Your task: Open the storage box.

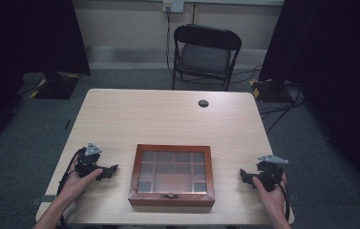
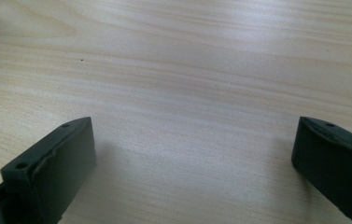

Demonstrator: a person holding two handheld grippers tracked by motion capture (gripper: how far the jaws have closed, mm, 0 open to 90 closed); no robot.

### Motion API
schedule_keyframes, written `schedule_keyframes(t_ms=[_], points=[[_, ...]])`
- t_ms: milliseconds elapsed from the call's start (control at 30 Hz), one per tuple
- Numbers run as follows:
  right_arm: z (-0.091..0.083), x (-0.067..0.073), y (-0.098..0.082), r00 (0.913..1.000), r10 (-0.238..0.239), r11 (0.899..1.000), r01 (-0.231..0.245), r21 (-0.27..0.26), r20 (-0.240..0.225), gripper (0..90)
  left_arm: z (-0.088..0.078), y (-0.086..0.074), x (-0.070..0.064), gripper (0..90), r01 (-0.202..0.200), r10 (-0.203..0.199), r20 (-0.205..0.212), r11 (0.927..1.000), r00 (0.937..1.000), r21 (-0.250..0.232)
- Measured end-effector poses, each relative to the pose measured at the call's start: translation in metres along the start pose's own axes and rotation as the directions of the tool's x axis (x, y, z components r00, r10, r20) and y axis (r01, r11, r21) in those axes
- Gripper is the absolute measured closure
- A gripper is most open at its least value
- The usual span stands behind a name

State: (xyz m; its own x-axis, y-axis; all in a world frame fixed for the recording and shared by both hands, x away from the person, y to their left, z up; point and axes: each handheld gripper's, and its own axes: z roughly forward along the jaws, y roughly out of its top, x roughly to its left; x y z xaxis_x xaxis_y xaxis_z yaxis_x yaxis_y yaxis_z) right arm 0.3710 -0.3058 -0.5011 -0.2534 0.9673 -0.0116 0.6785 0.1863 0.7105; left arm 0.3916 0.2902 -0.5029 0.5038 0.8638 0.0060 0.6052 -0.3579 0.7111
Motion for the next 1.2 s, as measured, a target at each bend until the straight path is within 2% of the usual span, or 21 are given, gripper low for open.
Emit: schedule_keyframes(t_ms=[267,400,433,500,567,600,800,900,967,1133,1200], points=[[-0.001,0.001,-0.001,0.9998,0.015,1.000,-0.015,0.001,0.013,0.0,0.000,0.000,0.000,0.0,0.000,0.000,0.000,1.0000,1.0000,0.000],[-0.001,0.002,0.000,0.9999,0.008,1.000,-0.008,0.000,0.013,0.3,0.000,0.000,0.000,0.0,0.001,-0.001,0.001,1.0000,1.0000,0.000],[-0.002,0.001,0.000,1.0000,0.007,1.000,-0.007,-0.001,0.005,5.2,0.000,0.000,0.000,0.0,0.000,0.000,0.000,1.0000,1.0000,0.000],[-0.005,0.001,0.001,0.9999,-0.003,1.000,0.003,-0.024,-0.013,20.7,0.000,0.000,0.000,0.0,0.000,0.000,0.000,1.0000,1.0000,0.000],[-0.007,0.000,0.001,0.9985,0.021,1.000,-0.022,-0.020,-0.052,14.4,0.000,0.000,0.000,0.0,0.001,-0.001,0.001,1.0000,1.0000,0.000],[-0.008,0.000,0.001,0.9986,0.028,0.999,-0.029,-0.020,-0.046,15.4,0.000,0.000,0.000,0.0,0.000,0.000,0.000,1.0000,1.0000,0.000],[-0.016,0.006,0.007,0.9961,-0.018,0.998,0.013,-0.065,-0.087,18.8,0.000,0.000,0.000,0.0,0.001,-0.001,0.001,1.0000,1.0000,0.000],[-0.021,0.012,0.010,0.9902,-0.048,0.996,0.037,-0.086,-0.131,25.3,0.000,0.000,0.000,0.0,0.000,0.000,0.000,1.0000,1.0000,0.000],[-0.024,0.015,0.012,0.9842,-0.052,0.994,0.035,-0.101,-0.169,24.9,0.000,0.000,0.000,0.0,0.001,-0.001,0.001,1.0000,1.0000,0.000],[-0.028,0.021,0.017,0.9742,-0.067,0.993,0.045,-0.105,-0.215,29.8,0.000,0.000,0.000,0.0,0.001,-0.001,0.001,1.0000,1.0000,0.000],[-0.029,0.024,0.020,0.9673,-0.064,0.993,0.037,-0.114,-0.245,30.8,0.000,0.000,0.000,0.0,0.003,-0.003,0.001,1.0000,1.0000,-0.001]])
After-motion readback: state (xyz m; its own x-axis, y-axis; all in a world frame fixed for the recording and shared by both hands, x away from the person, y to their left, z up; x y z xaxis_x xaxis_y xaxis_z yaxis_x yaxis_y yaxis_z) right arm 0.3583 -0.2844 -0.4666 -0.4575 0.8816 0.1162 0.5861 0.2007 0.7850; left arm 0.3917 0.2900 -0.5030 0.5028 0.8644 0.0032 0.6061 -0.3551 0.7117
